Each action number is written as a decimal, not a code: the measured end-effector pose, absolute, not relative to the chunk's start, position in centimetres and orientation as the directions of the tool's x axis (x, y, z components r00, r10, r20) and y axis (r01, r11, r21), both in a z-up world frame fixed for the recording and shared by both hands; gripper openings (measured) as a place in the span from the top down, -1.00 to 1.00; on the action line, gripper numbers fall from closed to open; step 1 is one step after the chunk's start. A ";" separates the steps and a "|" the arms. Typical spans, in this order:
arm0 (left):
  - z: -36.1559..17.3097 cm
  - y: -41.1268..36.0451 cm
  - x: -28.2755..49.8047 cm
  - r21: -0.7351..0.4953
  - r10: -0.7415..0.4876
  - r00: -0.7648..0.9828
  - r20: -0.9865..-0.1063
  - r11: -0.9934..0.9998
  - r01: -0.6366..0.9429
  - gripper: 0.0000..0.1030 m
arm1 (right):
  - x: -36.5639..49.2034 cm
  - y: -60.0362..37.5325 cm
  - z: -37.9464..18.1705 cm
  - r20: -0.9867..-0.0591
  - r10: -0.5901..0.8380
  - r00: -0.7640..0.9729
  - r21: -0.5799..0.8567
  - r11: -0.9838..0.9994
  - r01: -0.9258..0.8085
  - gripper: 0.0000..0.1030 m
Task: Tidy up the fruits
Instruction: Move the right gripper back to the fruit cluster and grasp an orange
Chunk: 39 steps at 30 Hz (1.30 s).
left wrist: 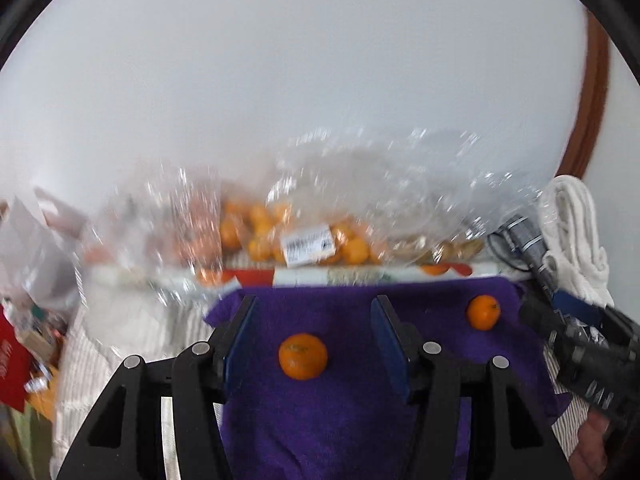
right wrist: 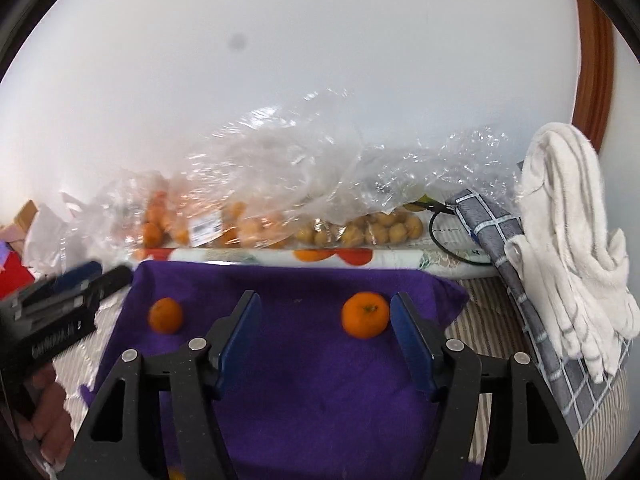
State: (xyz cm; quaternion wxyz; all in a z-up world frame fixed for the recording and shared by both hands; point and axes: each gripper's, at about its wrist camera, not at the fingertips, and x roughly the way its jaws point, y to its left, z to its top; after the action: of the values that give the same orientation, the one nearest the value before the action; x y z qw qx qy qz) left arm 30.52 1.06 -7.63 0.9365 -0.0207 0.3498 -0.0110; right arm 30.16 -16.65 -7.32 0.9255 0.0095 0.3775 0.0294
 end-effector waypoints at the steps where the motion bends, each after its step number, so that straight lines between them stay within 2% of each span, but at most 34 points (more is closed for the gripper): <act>1: -6.7 1.0 29.9 -0.028 -0.019 0.776 -0.631 1.000 0.001 -0.06 | 29.4 -16.4 -7.2 -0.705 0.063 0.707 0.033 0.998 -0.056 -0.31; 4: -4.4 1.4 28.2 -0.037 -0.028 0.811 -0.585 0.999 0.008 -0.06 | 26.9 -16.0 -7.2 -0.726 0.066 0.685 0.005 0.996 -0.090 -0.31; 8: -3.6 2.3 25.5 -0.082 -0.069 0.810 -0.582 0.996 0.026 -0.08 | 22.8 -15.8 -7.3 -0.707 0.049 0.706 -0.032 0.994 -0.101 -0.31; 11: -5.6 3.0 23.1 -0.096 -0.088 0.783 -0.616 0.995 0.036 -0.08 | 19.9 -15.7 -8.1 -0.683 0.058 0.728 -0.037 0.993 -0.114 -0.24; 15: -10.3 4.6 19.9 -0.093 -0.065 0.722 -0.689 0.996 0.001 -0.08 | 17.3 -14.5 -10.5 -0.703 0.092 0.705 -0.038 0.985 -0.166 -0.06; 18: -13.1 5.8 17.7 -0.125 -0.077 0.686 -0.723 0.992 -0.021 -0.08 | 15.7 -13.7 -12.3 -0.720 0.117 0.684 -0.035 0.978 -0.204 -0.03; 21: -15.4 6.5 15.6 -0.092 -0.044 0.661 -0.749 0.995 -0.039 -0.08 | 15.0 -13.4 -13.6 -0.731 0.129 0.670 -0.025 0.976 -0.215 -0.02; 28: -17.1 7.3 13.2 -0.092 -0.034 0.654 -0.756 0.994 -0.055 -0.08 | 16.2 -13.2 -14.7 -0.759 0.165 0.630 0.050 0.979 -0.196 0.00; 34: -17.9 6.9 12.8 -0.104 -0.055 0.634 -0.771 0.994 -0.040 -0.08 | 18.0 -13.9 -16.2 -0.796 0.178 0.578 0.117 0.983 -0.141 0.18; 36: -18.1 6.9 12.7 -0.109 -0.061 0.626 -0.778 0.993 -0.037 -0.08 | 18.1 -14.1 -16.4 -0.793 0.220 0.568 0.163 0.975 -0.150 0.34; 39: -18.3 7.0 12.3 -0.103 -0.054 0.620 -0.783 0.994 -0.044 -0.08 | 17.9 -14.3 -16.2 -0.788 0.237 0.568 0.177 0.971 -0.159 0.45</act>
State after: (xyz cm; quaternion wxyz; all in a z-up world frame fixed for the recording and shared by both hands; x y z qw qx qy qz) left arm 12.34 7.03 -18.29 0.8982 -0.0561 0.4360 -0.0028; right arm 17.89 -14.28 -16.25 0.8844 0.0431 0.4510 0.1118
